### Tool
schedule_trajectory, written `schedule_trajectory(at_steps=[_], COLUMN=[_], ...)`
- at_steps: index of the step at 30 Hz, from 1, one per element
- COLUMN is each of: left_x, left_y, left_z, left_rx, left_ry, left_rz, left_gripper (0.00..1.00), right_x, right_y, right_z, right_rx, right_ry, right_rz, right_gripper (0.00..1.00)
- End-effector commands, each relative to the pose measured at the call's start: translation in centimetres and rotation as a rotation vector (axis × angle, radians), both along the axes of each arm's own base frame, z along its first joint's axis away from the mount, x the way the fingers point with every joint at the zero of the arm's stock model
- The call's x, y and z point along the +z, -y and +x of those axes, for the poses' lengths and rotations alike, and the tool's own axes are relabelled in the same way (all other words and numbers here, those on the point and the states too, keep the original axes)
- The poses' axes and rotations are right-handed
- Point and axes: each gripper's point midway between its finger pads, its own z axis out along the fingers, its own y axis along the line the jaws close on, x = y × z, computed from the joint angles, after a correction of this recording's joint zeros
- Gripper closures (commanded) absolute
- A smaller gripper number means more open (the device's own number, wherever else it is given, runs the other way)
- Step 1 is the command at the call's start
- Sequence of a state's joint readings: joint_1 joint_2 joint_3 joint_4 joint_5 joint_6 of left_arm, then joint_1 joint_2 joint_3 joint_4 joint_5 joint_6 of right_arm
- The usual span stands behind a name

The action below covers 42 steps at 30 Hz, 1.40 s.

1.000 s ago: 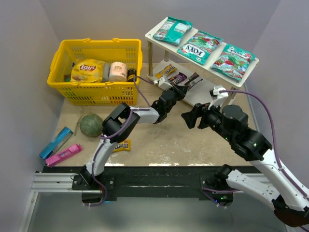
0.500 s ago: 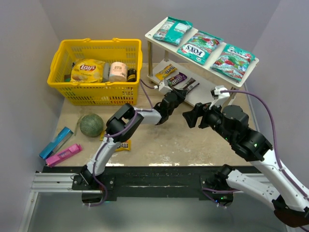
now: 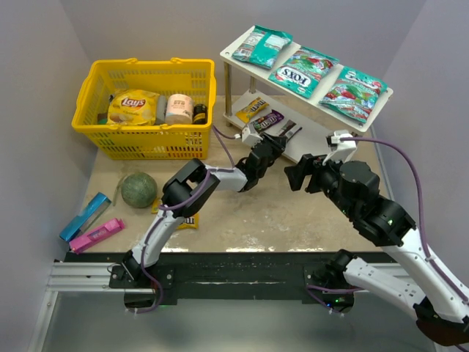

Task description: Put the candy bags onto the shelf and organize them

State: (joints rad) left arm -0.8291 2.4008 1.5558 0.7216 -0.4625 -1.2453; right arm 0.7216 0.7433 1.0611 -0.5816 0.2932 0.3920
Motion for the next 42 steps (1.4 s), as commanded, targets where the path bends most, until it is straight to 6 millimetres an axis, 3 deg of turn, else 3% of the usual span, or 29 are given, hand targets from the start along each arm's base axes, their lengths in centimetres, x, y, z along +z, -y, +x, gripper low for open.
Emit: schedule_trajectory(at_steps=[1, 5, 13, 14, 15, 16, 17, 18, 19, 20, 21, 22, 23, 24, 26, 27, 28, 29, 30, 31, 32, 33, 34, 35, 36, 37, 38, 39, 42], left_x=[2.2, 1.0, 1.1, 0.2, 1.3, 1.5, 0.1, 2.3, 3.0, 1.7, 4.6, 5.0, 4.1, 6.2, 4.8, 6.4, 6.2, 4.6, 6.3, 6.4, 5.0, 6.7, 6.7, 5.2, 6.6, 6.5, 4.9, 5.7, 5.2], left_y=[-1.2, -2.4, -4.4, -5.0, -5.5, -6.0, -7.3, -8.1, -9.3, -11.0, -11.8, -13.0, -14.2, -15.2, -17.6, -18.7, -19.5, -21.0, -21.8, -22.3, -23.5, -24.2, -24.7, -25.8, -26.5, -26.6, -27.6, -28.0, -29.1], left_z=[-0.1, -0.5, -1.6, -2.1, -2.4, -2.8, -3.8, -4.5, -5.0, -6.4, -7.4, -8.1, -9.2, -10.0, -11.8, -12.6, -13.5, -14.8, -15.6, -16.4, -17.6, -18.5, -19.2, -20.3, -21.1, -21.8, -22.9, -23.4, -25.2], left_rx=[0.081, 0.125, 0.151, 0.152, 0.157, 0.167, 0.174, 0.183, 0.217, 0.226, 0.234, 0.240, 0.227, 0.225, 0.203, 0.202, 0.181, 0.158, 0.146, 0.115, 0.095, 0.089, 0.068, 0.048, 0.045, 0.009, -0.015, -0.020, -0.068], left_ry=[0.003, -0.057, -0.139, -0.160, -0.156, -0.159, -0.186, -0.169, -0.164, -0.180, -0.144, -0.130, -0.140, -0.116, -0.138, -0.117, -0.118, -0.135, -0.099, -0.087, -0.102, -0.065, -0.059, -0.083, -0.049, -0.040, -0.078, -0.059, -0.075], left_rz=[0.006, 0.079, 0.181, 0.213, 0.208, 0.215, 0.255, 0.239, 0.253, 0.321, 0.301, 0.341, 0.394, 0.390, 0.516, 0.516, 0.551, 0.608, 0.587, 0.599, 0.631, 0.595, 0.601, 0.639, 0.608, 0.611, 0.654, 0.629, 0.640], left_gripper=[0.59, 0.47, 0.37, 0.36, 0.35, 0.31, 0.29, 0.27, 0.21, 0.19, 0.16, 0.09, 0.04, 0.00, 0.00, 0.00, 0.00, 0.01, 0.00, 0.01, 0.01, 0.00, 0.00, 0.00, 0.00, 0.01, 0.00, 0.01, 0.01], right_x=[2.1, 2.1, 3.3, 3.2, 3.3, 3.4, 3.6, 3.9, 3.6, 3.8, 4.2, 3.5, 3.3, 2.6, 1.3, 1.0, 0.0, -0.4, 0.0, -2.0, -2.7, -2.8, -5.4, -6.6, -6.9, -9.6, -10.4, -10.4, -14.1], right_y=[1.6, 1.6, 2.8, 2.9, 3.0, 3.1, 3.1, 2.9, 2.9, 2.9, 2.7, 2.0, 1.5, 0.7, -1.3, -2.4, -3.2, -4.5, -5.3, -6.2, -7.2, -8.0, -9.0, -9.7, -10.9, -11.7, -12.4, -13.5, -16.6], right_z=[0.0, -0.1, 0.0, 0.2, 0.2, 0.1, 0.0, -0.1, -0.1, -0.4, -0.3, -0.3, -0.2, 0.3, 0.5, 1.0, 1.0, 0.7, 1.1, 1.3, 1.1, 1.6, 1.8, 2.0, 1.9, 2.0, 1.9, 1.8, 1.2], right_rx=[-0.066, -0.066, -0.119, -0.126, -0.133, -0.134, -0.130, -0.118, -0.113, -0.109, -0.104, -0.071, -0.059, -0.044, 0.020, 0.044, 0.066, 0.123, 0.137, 0.150, 0.189, 0.203, 0.209, 0.212, 0.256, 0.259, 0.276, 0.299, 0.320], right_ry=[0.046, 0.037, 0.058, 0.054, 0.053, 0.051, 0.056, 0.067, 0.071, 0.083, 0.099, 0.087, 0.082, 0.060, 0.011, 0.003, -0.024, -0.041, -0.020, -0.066, -0.083, -0.075, -0.150, -0.184, -0.198, -0.266, -0.285, -0.275, -0.357], right_rz=[0.014, 0.017, 0.001, -0.007, -0.011, -0.009, -0.002, 0.012, 0.011, 0.027, 0.046, 0.047, 0.053, 0.047, 0.055, 0.070, 0.092, 0.119, 0.165, 0.177, 0.196, 0.225, 0.229, 0.241, 0.272, 0.268, 0.279, 0.304, 0.276], right_gripper=[0.22, 0.22, 0.21, 0.20, 0.20, 0.17, 0.08, 0.01, 0.01, 0.01, 0.01, 0.01, 0.01, 0.01, 0.01, 0.01, 0.01, 0.01, 0.01, 0.01, 0.01, 0.01, 0.01, 0.03, 0.04, 0.05, 0.06, 0.07, 0.08])
